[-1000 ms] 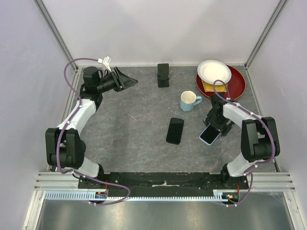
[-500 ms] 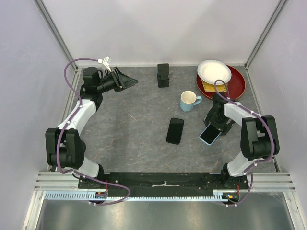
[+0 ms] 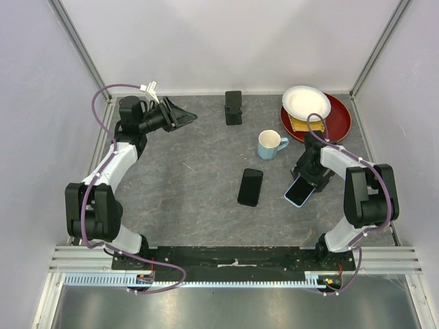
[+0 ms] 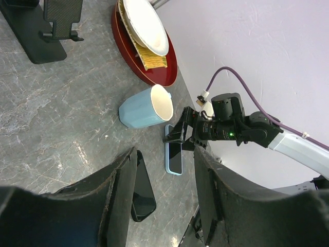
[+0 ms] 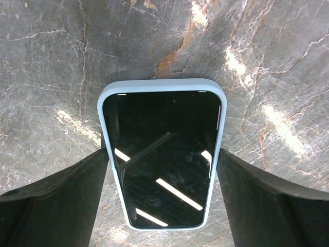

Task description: Place the phone on the phone stand

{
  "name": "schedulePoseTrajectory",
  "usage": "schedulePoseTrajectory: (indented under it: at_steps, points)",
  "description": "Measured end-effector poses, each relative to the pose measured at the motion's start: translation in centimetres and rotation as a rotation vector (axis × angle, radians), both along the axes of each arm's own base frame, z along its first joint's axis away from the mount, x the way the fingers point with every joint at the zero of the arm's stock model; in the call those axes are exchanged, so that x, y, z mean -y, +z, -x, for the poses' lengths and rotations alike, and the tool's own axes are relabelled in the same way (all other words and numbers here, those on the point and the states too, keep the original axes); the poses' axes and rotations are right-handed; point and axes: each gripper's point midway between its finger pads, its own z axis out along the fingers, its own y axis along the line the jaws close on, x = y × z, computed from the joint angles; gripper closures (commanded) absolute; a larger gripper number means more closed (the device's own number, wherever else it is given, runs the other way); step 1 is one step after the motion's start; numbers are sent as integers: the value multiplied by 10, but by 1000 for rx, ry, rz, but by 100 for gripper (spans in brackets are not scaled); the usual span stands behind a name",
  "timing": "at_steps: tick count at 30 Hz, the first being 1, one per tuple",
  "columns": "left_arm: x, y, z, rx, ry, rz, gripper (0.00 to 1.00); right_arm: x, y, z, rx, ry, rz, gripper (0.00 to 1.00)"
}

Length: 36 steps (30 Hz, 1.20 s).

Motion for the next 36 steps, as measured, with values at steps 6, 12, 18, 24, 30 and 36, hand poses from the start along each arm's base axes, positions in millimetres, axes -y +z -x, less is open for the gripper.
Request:
schedulePoseTrajectory:
  at_steps: [6, 12, 18, 24, 30, 36]
  points:
    - [0, 0, 0, -4, 0, 6, 45, 0, 0, 0, 7, -13, 0, 34]
    - [1, 1, 1, -2, -8, 15, 45, 0, 1, 0, 20, -14, 0, 83]
    - [2, 0, 3, -9, -13, 21, 45, 2, 3, 4, 68, -26, 7, 100]
    - [2, 1, 3, -6, -12, 28, 45, 3, 9, 9, 122, -22, 0, 100]
    - [2, 2, 3, -7, -12, 37, 45, 2, 32, 13, 269, 10, -16, 100]
    - [1, 2, 3, -6, -11, 43, 45, 3, 69, 6, 468, 81, -2, 100]
